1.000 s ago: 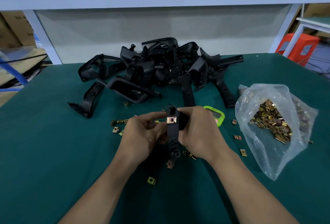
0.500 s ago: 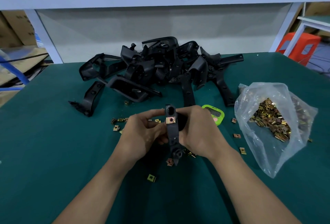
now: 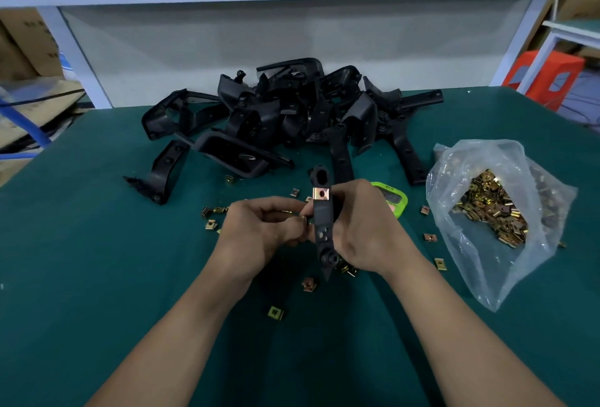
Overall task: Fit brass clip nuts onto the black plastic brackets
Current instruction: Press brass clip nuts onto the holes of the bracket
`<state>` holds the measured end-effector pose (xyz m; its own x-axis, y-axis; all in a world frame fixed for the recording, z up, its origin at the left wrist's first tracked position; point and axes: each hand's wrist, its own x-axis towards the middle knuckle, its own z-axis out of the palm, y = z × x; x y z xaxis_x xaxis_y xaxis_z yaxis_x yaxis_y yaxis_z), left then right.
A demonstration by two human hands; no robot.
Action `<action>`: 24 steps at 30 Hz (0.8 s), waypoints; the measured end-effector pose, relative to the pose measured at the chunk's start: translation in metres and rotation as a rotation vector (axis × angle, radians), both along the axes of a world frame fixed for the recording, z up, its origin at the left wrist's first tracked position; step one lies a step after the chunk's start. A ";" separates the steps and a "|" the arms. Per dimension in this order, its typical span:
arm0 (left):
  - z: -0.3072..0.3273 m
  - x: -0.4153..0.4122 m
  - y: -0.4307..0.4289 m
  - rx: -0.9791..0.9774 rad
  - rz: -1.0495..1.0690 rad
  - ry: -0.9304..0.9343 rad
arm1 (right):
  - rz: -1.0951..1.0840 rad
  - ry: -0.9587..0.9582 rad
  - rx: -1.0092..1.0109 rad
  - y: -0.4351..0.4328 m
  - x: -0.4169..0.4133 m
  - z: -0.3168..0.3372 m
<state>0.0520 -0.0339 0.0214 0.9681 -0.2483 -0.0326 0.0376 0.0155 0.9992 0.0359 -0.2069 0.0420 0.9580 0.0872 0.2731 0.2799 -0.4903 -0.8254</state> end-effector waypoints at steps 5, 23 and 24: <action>-0.004 0.000 -0.004 0.091 0.025 -0.020 | -0.011 0.008 -0.179 0.000 -0.008 0.003; -0.002 0.002 0.009 0.499 0.046 -0.255 | -0.206 0.024 -0.261 -0.016 0.003 -0.006; -0.003 0.003 0.006 0.472 0.096 -0.222 | -0.246 0.014 -0.326 -0.016 0.003 -0.009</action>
